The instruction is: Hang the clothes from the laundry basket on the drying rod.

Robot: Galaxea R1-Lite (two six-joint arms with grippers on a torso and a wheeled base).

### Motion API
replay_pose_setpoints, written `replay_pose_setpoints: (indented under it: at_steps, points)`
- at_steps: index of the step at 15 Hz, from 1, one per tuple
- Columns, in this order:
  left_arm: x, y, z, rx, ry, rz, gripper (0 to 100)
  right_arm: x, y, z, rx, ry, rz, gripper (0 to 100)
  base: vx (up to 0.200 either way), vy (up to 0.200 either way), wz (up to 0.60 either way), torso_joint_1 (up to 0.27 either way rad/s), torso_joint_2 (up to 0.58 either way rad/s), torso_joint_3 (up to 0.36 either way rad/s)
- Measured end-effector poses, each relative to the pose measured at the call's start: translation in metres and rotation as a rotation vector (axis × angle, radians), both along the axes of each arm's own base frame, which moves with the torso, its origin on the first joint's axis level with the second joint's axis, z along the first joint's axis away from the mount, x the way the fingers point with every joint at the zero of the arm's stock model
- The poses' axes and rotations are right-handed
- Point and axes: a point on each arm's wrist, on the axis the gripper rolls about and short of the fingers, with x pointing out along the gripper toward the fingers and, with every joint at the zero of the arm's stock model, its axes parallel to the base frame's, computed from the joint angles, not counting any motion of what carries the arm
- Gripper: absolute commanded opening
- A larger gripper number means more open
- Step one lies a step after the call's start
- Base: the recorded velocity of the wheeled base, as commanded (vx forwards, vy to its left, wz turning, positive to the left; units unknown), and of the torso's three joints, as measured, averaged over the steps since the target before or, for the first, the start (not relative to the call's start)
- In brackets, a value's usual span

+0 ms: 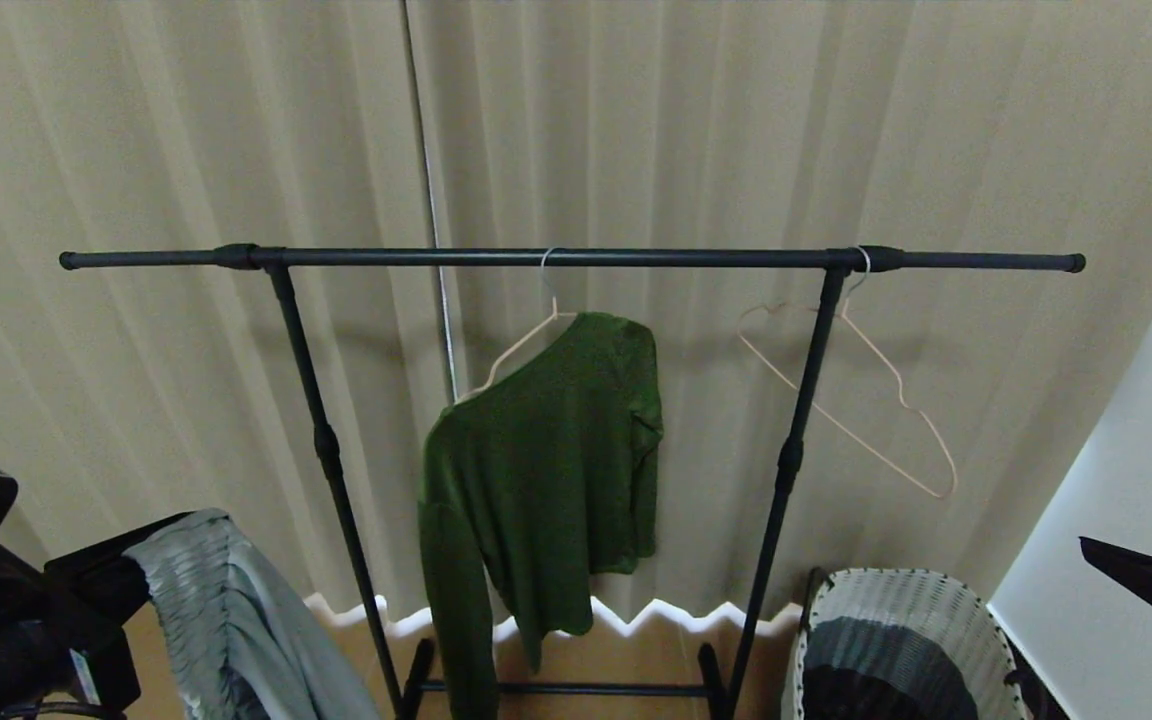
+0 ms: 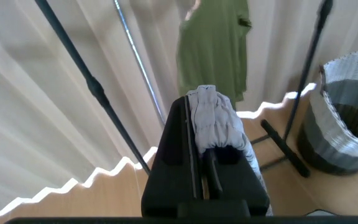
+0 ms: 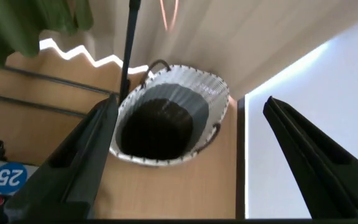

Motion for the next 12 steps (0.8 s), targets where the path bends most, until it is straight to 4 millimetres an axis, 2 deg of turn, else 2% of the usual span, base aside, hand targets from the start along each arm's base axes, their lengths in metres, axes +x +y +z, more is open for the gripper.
replay_pose_setpoints:
  at_steps: [6,12]
  points:
    - [-0.001,0.0,-0.002,0.003,0.004,-0.001,0,0.012,0.0,0.001,0.027,-0.017,0.045,100,0.2,0.0,0.0,0.003,0.0,0.002]
    - [-0.003,-0.001,-0.005,-0.001,0.014,-0.042,0,0.035,0.0,-0.007,0.087,0.006,0.118,100,0.0,0.0,0.0,0.0,0.0,0.0]
